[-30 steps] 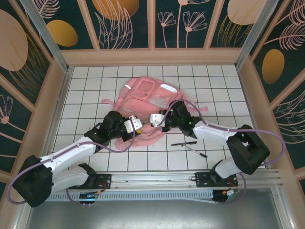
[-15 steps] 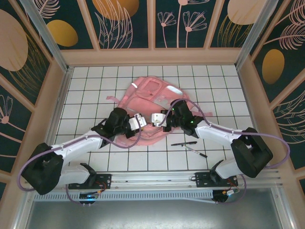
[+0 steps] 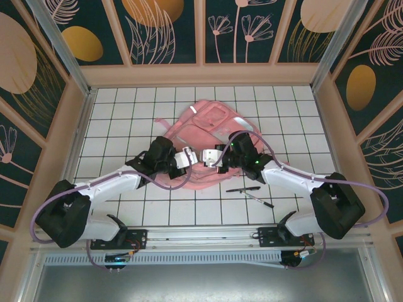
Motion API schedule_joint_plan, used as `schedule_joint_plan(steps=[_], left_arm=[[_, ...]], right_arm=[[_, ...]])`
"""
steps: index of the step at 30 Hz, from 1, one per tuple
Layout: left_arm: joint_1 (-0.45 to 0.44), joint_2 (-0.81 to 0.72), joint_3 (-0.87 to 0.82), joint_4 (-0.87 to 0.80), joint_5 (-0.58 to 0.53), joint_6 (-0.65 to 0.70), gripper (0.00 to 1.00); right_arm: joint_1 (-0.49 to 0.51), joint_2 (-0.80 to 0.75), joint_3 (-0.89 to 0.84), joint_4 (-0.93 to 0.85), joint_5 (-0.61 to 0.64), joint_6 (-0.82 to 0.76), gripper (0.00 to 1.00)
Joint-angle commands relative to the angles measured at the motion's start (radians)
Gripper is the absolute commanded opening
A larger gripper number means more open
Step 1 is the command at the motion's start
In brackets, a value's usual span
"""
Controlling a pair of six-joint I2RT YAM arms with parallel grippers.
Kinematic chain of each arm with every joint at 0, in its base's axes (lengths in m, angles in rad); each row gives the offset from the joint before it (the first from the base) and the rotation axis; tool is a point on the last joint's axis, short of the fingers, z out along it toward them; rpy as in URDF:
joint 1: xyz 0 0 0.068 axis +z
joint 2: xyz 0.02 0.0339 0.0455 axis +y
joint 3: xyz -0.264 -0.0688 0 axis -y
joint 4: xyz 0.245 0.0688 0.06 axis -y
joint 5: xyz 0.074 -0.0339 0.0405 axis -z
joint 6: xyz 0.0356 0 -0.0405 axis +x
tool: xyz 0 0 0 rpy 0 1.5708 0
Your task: Pack the student bag
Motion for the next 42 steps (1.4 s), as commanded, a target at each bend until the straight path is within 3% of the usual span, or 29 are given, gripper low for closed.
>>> schedule_joint_plan(steps=[1,9,14,15,16,18,20,22,25,30,31,33,36,42], left_arm=[[0.032,-0.052,-0.023,0.028,-0.064,0.005,0.0],[0.237,-0.15,-0.047,0.024,0.001,-0.085,0.0],[0.296,-0.069,-0.033,-0.004,-0.118,-0.087,0.0],[0.295,-0.064,-0.033,-0.003,-0.117,-0.094,0.0],[0.295,-0.072,-0.035,0.008,-0.093,-0.117,0.0],[0.294,-0.124,-0.047,0.048,-0.028,-0.17,0.0],[0.294,-0.19,-0.093,0.129,0.049,-0.207,0.0],[0.293,-0.226,-0.118,0.157,0.082,-0.213,0.0],[0.291,-0.228,-0.107,0.097,0.115,-0.196,0.0],[0.291,-0.248,-0.135,0.099,0.161,-0.178,0.0],[0.291,-0.254,-0.137,0.098,0.153,-0.172,0.0],[0.291,-0.264,-0.139,0.084,0.118,-0.151,0.0],[0.305,-0.281,-0.139,0.086,-0.008,-0.186,0.0],[0.407,-0.218,-0.101,0.021,-0.065,-0.218,0.0]], right_arm=[[0.012,-0.051,-0.011,0.092,-0.119,-0.035,0.0],[0.018,-0.059,-0.043,0.088,-0.084,-0.073,0.0],[0.043,-0.056,-0.057,0.088,-0.049,-0.101,0.0],[0.051,-0.052,-0.059,0.1,-0.038,-0.085,0.06],[0.063,-0.043,-0.058,0.134,-0.009,-0.032,0.2],[0.084,-0.021,-0.044,0.234,0.023,0.177,0.42],[0.098,0.018,-0.015,0.316,-0.041,0.422,0.62],[0.122,0.068,0.031,0.305,-0.024,0.531,0.76],[0.184,0.149,0.066,0.308,0.133,0.533,0.8],[0.227,0.314,0.19,0.232,0.369,0.624,0.72],[0.232,0.331,0.198,0.235,0.414,0.632,0.65],[0.233,0.336,0.196,0.246,0.448,0.627,0.42],[0.232,0.302,0.177,0.237,0.386,0.541,0.19],[0.216,0.23,0.182,-0.006,0.095,0.168,0.0]])
